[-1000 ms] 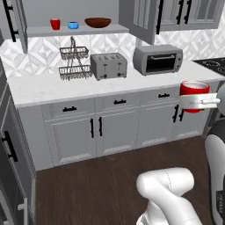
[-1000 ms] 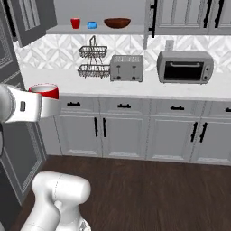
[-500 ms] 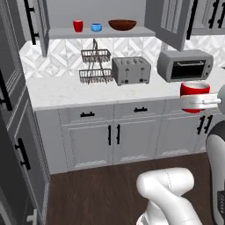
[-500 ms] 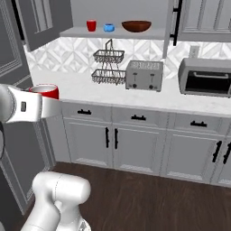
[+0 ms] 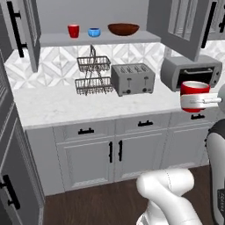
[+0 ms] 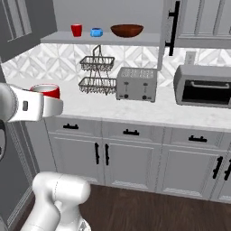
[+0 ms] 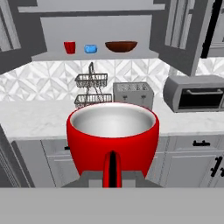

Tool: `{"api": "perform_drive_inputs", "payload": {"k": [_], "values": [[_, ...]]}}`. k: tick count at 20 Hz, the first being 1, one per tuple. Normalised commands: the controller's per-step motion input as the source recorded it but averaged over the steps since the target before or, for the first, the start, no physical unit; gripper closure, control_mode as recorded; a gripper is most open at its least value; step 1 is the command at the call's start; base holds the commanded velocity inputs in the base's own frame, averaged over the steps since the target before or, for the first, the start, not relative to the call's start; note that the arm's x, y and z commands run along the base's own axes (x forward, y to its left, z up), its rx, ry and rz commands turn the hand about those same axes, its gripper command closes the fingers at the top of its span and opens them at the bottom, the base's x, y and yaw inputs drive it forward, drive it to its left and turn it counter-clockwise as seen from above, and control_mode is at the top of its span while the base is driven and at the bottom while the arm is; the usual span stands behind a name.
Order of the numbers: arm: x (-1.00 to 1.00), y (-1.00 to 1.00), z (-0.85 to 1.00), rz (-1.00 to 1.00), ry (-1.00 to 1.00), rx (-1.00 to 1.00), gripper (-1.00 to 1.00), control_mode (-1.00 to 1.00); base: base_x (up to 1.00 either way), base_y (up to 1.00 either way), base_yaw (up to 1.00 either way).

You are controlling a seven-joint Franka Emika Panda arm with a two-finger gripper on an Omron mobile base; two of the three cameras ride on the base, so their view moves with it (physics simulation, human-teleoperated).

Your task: Gather all objects into one cabinet and sort the glasses and bowls to opposite sides.

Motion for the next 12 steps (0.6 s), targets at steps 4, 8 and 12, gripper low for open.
{"api": "perform_drive_inputs", "payload": {"k": [4, 8, 12], "values": [[0.0, 0.0, 0.0, 0.0, 0.0, 0.0, 1.0, 1.0, 0.55, 0.2, -0.24], [0.0, 0.0, 0.0, 0.0, 0.0, 0.0, 1.0, 1.0, 0.58, 0.29, -0.24], [0.0, 0.0, 0.0, 0.0, 0.0, 0.0, 1.0, 1.0, 0.46, 0.49, -0.04]]}}
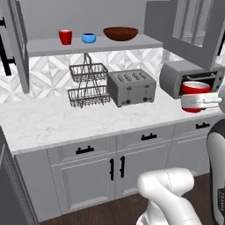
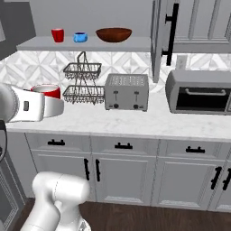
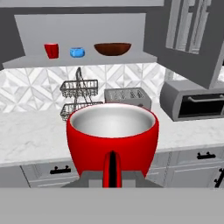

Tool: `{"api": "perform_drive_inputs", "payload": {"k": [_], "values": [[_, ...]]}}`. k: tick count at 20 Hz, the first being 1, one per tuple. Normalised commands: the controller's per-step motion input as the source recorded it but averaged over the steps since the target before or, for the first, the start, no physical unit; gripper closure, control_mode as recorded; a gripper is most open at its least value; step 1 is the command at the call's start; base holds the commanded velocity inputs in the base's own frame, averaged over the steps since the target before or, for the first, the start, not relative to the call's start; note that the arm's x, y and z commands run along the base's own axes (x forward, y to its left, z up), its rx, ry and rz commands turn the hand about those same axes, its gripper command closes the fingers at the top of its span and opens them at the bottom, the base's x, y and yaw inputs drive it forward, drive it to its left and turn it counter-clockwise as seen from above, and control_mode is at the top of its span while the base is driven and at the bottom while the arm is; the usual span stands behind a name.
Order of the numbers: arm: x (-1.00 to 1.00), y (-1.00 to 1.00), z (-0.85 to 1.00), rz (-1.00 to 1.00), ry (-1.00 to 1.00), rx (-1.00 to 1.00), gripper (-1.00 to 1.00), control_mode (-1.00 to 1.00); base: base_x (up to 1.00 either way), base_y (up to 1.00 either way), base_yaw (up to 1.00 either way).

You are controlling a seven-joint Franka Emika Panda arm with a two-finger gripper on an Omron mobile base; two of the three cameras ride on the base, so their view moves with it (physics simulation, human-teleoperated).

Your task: Gather all objects into one cabinet and sort the glasses and bowls to opposite sides.

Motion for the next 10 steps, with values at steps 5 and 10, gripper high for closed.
{"api": "perform_drive_inputs", "payload": {"k": [5, 10], "values": [[0.0, 0.0, 0.0, 0.0, 0.0, 0.0, 1.0, 1.0, 0.38, 0.36, 0.16], [0.0, 0.0, 0.0, 0.0, 0.0, 0.0, 1.0, 1.0, 0.55, 0.12, 0.05]]}}
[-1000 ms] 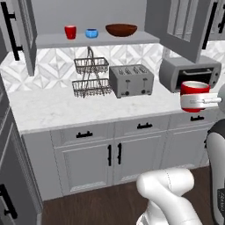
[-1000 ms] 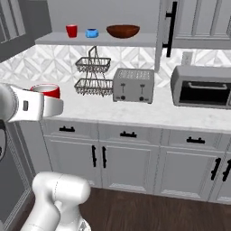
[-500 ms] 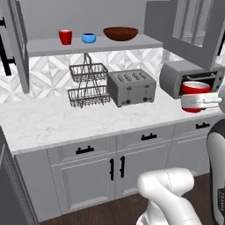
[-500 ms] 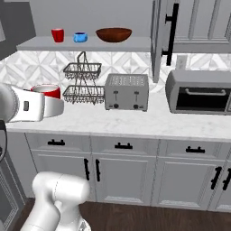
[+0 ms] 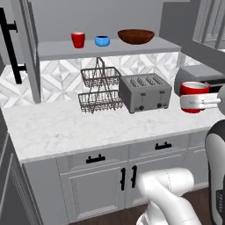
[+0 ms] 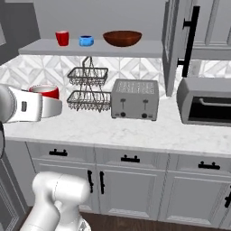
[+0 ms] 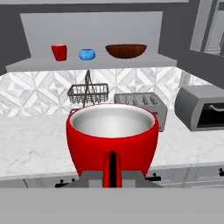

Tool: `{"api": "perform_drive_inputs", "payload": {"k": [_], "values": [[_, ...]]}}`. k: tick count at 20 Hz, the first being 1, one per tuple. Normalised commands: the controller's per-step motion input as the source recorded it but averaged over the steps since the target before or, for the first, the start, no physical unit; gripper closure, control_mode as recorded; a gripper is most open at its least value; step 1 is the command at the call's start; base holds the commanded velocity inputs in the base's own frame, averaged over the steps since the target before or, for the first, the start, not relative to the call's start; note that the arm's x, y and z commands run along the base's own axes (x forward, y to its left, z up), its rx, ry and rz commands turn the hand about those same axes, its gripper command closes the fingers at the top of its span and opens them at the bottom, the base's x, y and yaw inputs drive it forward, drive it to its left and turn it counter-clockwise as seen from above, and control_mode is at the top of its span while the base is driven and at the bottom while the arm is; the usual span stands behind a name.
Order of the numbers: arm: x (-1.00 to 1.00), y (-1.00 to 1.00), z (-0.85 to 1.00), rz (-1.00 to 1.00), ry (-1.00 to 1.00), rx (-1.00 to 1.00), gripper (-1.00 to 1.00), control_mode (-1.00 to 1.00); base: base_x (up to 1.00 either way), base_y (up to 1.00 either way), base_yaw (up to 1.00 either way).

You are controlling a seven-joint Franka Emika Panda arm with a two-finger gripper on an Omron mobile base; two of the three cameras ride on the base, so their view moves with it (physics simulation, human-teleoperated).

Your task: Gather all objects into one cabinet and sort the glasses and bowls to opposite sides.

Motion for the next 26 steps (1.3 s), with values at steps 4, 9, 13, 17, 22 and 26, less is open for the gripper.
{"api": "perform_drive_inputs", "payload": {"k": [4, 9, 13, 17, 22, 26], "values": [[0.0, 0.0, 0.0, 0.0, 0.0, 0.0, 1.0, 1.0, 0.52, 0.0, 0.02], [0.0, 0.0, 0.0, 0.0, 0.0, 0.0, 1.0, 1.0, 0.15, 0.12, 0.2], [0.0, 0.0, 0.0, 0.0, 0.0, 0.0, 1.0, 1.0, 0.4, 0.04, 0.07], [0.0, 0.0, 0.0, 0.0, 0.0, 0.0, 1.0, 1.0, 0.73, 0.0, 0.0], [0.0, 0.0, 0.0, 0.0, 0.0, 0.0, 1.0, 1.0, 0.64, 0.0, 0.0], [0.0, 0.0, 0.0, 0.0, 0.0, 0.0, 1.0, 1.0, 0.31, 0.0, 0.0]]}}
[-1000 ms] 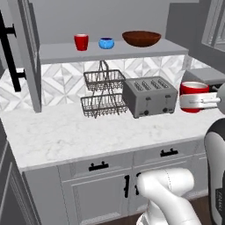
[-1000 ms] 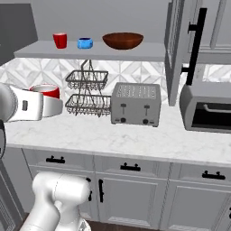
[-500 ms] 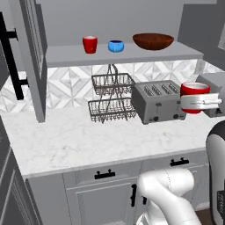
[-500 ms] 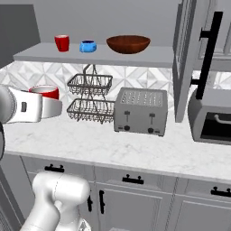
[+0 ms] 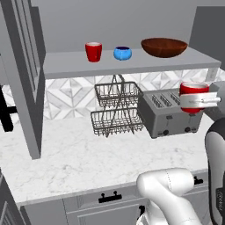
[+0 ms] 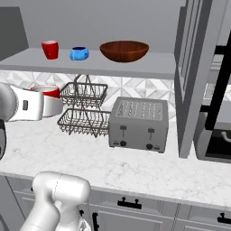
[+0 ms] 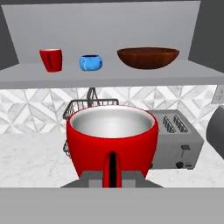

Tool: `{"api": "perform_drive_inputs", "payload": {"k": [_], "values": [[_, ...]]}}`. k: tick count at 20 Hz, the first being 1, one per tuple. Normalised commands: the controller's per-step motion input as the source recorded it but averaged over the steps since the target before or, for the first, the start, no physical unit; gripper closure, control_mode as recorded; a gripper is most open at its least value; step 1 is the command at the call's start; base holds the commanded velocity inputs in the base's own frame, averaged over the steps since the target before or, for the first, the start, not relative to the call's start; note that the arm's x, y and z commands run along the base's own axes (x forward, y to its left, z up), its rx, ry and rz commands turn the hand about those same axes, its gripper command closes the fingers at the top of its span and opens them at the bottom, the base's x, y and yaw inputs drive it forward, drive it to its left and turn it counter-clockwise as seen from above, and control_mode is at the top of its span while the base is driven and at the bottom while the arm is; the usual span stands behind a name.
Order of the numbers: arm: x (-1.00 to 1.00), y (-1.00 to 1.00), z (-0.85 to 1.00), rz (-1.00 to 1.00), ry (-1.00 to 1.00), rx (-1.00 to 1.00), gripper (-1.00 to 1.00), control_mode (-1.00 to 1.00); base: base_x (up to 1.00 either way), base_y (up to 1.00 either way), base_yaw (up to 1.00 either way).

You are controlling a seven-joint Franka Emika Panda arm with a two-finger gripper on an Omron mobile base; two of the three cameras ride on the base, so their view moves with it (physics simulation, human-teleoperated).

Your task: Gather all objects into one cabinet and sort the glasses and bowls to opposite sides.

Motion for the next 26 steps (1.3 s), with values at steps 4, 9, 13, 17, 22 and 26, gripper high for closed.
{"api": "perform_drive_inputs", "payload": {"k": [4, 9, 13, 17, 22, 26], "values": [[0.0, 0.0, 0.0, 0.0, 0.0, 0.0, 1.0, 1.0, 0.11, 0.0, 0.0], [-0.18, 0.0, 0.01, 0.01, -0.02, 0.0, 1.0, -1.0, 0.0, 0.0, 0.0], [-0.39, 0.18, 0.27, 0.05, -0.04, 0.0, 1.0, -1.0, 0.0, 0.0, 0.0], [0.01, 0.65, 0.59, 0.03, 0.0, 0.0, 1.0, -1.0, 0.0, 0.0, 0.0], [0.24, 0.54, 0.36, 0.02, 0.0, 0.0, 1.0, -1.0, 0.0, 0.0, 0.0], [0.75, 0.25, 0.03, 0.0, 0.04, 0.0, 1.0, -1.0, 0.0, 0.0, 0.0]]}}
